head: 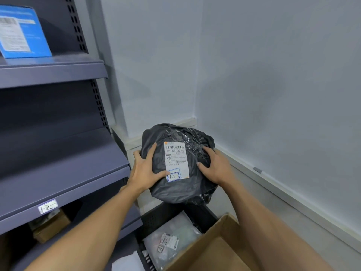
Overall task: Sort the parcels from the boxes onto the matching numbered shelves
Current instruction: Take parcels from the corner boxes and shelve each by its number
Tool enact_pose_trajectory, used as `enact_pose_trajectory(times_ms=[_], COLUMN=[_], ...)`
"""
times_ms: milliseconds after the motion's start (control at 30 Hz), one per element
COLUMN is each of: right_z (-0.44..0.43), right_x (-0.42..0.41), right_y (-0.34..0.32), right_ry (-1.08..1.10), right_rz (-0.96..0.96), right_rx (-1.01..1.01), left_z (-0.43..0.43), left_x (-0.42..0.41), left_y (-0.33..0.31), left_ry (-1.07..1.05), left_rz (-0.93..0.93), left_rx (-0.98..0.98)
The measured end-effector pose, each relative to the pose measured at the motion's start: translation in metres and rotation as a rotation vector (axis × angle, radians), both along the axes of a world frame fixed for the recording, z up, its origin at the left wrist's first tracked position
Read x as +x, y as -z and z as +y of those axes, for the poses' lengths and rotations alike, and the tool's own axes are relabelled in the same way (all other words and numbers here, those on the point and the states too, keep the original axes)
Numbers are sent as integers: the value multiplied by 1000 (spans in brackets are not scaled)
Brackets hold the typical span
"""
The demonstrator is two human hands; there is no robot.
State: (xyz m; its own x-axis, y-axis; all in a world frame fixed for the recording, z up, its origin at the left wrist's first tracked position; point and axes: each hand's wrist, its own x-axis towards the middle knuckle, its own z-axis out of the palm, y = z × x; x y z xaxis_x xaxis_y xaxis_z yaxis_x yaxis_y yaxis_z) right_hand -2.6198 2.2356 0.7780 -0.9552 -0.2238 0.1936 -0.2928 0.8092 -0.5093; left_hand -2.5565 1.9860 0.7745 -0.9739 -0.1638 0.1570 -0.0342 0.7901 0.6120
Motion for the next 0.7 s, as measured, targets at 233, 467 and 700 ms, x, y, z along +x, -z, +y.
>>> enact_pose_trajectory(times_ms=[233,467,700], right_z=[-15,-42,-84], right_x=[48,89,117], right_y=[-21,-41,-56], right_ry=[-33,-69,-147], right_rz=[6,55,107], right_rx=[94,120,100], left_z=[-21,-44,-78], left_x=[45,98,145], left_y=[-16,-26,-41], left_ry=[-8,-61,-152], left_rz=[32,58,61], left_rx=[-10,-11,-19])
